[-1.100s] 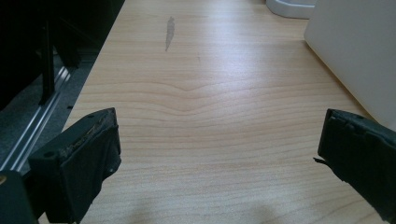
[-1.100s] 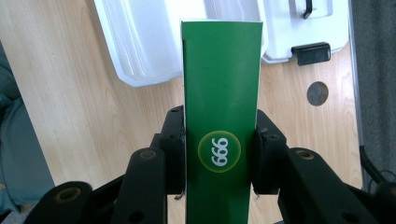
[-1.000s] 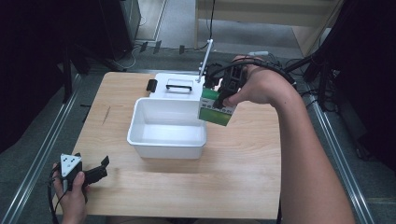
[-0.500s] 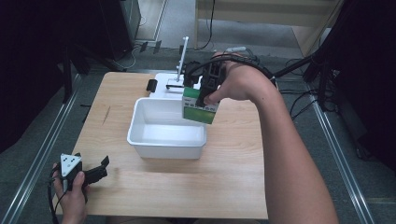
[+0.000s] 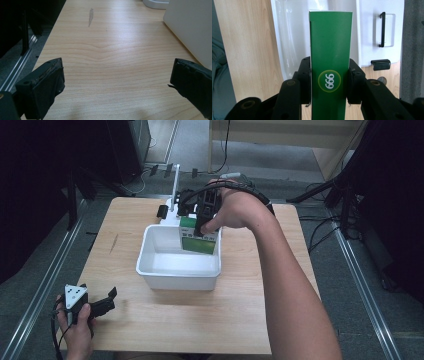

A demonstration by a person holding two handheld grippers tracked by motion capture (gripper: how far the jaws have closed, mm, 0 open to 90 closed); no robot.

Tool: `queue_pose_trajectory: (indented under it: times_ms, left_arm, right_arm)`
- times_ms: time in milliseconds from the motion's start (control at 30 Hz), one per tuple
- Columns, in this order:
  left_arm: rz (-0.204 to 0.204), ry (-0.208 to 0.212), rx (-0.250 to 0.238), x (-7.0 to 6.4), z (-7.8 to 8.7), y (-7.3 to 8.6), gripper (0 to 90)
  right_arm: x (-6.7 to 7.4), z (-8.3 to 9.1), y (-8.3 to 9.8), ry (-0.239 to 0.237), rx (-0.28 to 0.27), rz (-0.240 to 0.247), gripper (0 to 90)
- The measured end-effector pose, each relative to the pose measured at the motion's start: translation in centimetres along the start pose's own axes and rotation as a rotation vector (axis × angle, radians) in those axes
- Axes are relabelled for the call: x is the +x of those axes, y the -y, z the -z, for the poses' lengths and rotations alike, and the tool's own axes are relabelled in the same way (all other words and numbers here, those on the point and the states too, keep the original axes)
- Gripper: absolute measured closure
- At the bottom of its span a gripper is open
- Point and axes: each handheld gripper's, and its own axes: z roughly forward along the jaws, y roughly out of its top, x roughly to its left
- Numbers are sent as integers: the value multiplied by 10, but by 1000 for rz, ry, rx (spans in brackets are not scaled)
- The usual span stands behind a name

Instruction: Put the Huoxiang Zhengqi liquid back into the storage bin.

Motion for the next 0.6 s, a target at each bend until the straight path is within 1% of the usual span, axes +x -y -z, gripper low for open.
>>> queue_pose_trajectory:
  times_ms: [33, 100, 167, 333, 400, 433, 500, 533, 600]
  left_arm:
    - [0, 0, 0, 0, 0, 0, 2]
    - [0, 1, 0, 0, 0, 0, 2]
    - [1, 1, 1, 0, 0, 0, 2]
    - [2, 1, -1, 0, 0, 0, 2]
    - [2, 1, 0, 0, 0, 0, 2]
    - [2, 1, -1, 0, 0, 0, 2]
    - [2, 0, 0, 0, 0, 0, 2]
    - [1, 0, 1, 0, 0, 0, 2]
    - [4, 0, -1, 0, -1, 0, 2]
  right_arm:
    - [1, -1, -1, -3, 9, -11, 646]
    - [-1, -6, -4, -4, 14, 4, 646]
    - [0, -8, -4, -4, 18, 0, 646]
    - [-3, -21, -4, -16, 31, 16, 646]
    - [-4, -23, -3, -16, 28, 13, 646]
    - [-5, -26, -2, -6, 32, 21, 646]
    - [-5, -28, -1, -3, 34, 24, 646]
    - [-6, -30, -1, -2, 29, 32, 646]
    - [-5, -34, 1, 2, 40, 54, 646]
